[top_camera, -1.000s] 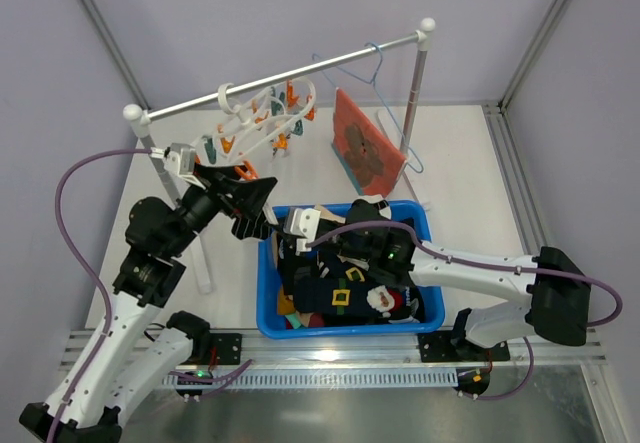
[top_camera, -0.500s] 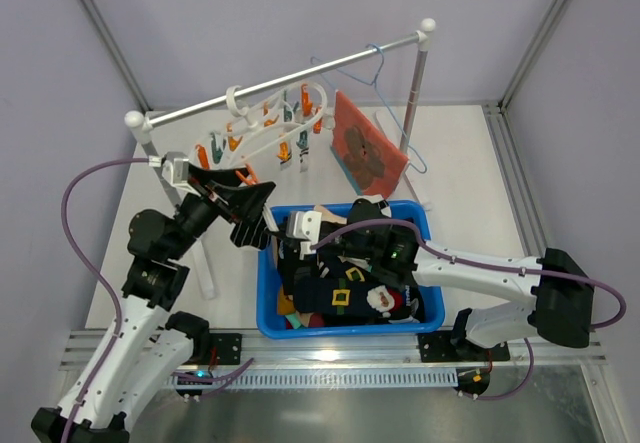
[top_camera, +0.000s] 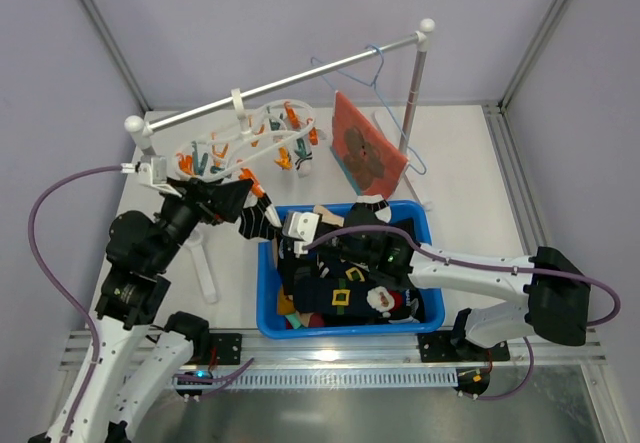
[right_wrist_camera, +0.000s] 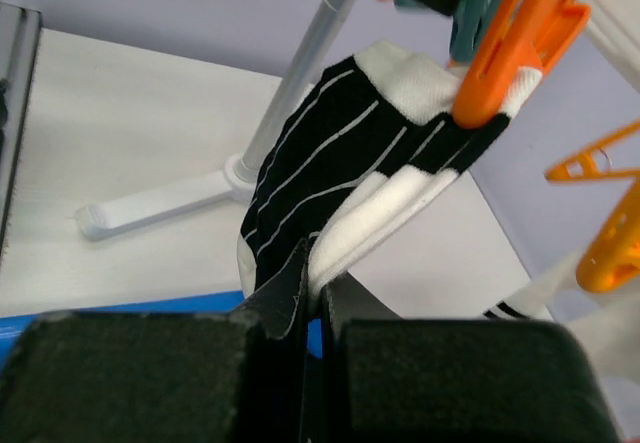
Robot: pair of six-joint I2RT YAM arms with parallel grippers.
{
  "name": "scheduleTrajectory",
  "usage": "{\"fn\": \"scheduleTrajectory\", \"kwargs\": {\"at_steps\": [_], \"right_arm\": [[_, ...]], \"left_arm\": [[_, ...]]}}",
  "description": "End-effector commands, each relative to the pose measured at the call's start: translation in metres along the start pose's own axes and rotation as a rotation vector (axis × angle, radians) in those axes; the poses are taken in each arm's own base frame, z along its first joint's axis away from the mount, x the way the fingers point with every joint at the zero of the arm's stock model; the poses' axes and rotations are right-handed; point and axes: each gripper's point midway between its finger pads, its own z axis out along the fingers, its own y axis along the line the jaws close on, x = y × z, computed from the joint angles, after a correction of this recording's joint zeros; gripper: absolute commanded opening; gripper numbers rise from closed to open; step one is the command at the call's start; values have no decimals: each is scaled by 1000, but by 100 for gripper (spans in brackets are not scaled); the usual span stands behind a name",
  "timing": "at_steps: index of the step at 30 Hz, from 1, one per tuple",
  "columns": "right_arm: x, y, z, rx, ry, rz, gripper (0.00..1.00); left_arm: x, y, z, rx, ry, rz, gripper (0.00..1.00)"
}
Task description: Remove the socks clipped to the hanger
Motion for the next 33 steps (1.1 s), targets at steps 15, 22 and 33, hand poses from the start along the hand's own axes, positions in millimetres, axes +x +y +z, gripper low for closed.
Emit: {"fn": "scheduleTrajectory", "kwargs": {"at_steps": [15, 22, 33], "right_arm": [[42, -32, 29, 213, 109, -107, 4], [55, -41, 49, 254, 152, -133, 4], [58, -46, 59, 265, 152, -135, 4]], "left_arm": [[-21, 29, -13, -332, 53, -13, 100], [-18, 31, -14, -363, 55, -38, 100], [-51, 35, 3, -427, -50, 120, 100]]}}
